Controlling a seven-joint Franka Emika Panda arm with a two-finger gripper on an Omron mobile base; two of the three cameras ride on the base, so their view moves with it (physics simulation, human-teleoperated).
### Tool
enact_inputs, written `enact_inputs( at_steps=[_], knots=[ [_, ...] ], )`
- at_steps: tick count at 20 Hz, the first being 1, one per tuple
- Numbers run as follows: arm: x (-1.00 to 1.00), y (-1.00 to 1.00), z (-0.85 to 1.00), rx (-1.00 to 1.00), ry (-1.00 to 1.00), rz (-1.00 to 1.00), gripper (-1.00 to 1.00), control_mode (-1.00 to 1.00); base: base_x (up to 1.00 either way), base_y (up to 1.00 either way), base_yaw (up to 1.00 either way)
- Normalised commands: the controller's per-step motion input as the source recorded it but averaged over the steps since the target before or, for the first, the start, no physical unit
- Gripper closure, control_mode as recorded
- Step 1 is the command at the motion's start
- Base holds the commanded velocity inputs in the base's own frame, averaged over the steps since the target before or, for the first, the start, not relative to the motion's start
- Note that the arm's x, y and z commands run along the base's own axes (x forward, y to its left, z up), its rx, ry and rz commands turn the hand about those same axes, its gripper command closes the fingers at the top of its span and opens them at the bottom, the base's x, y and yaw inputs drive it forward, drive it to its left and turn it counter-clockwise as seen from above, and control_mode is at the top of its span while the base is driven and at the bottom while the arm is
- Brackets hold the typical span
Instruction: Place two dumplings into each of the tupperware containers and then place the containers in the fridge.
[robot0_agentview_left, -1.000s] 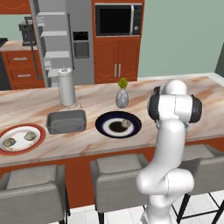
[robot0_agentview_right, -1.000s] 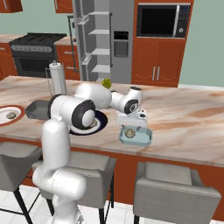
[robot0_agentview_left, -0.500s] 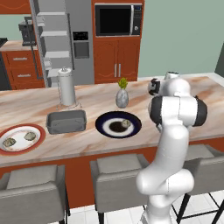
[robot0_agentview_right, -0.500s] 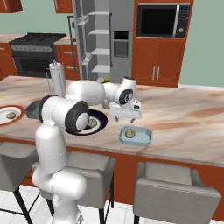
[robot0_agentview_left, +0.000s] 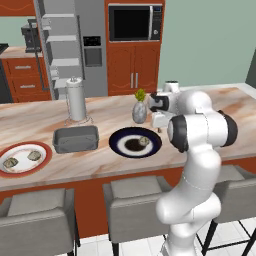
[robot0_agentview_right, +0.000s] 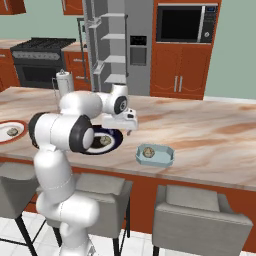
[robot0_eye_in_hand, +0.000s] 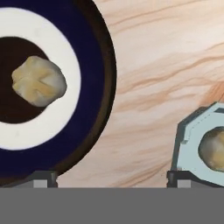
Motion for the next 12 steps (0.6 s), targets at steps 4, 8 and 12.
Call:
enact_inputs(
  at_steps=[4,8,12],
  knots=[
    [0.0,1.0,0.0,-0.04,0.0,0.0,-1.0,-1.0,0.0,0.0,0.0],
    [0.0,0.85,0.0,-0.05,0.0,0.0,-1.0,-1.0,0.0,0.0,0.0],
    [0.01,0.84,0.0,-0.06,0.0,0.0,-1.0,-1.0,0.0,0.0,0.0]
  ],
)
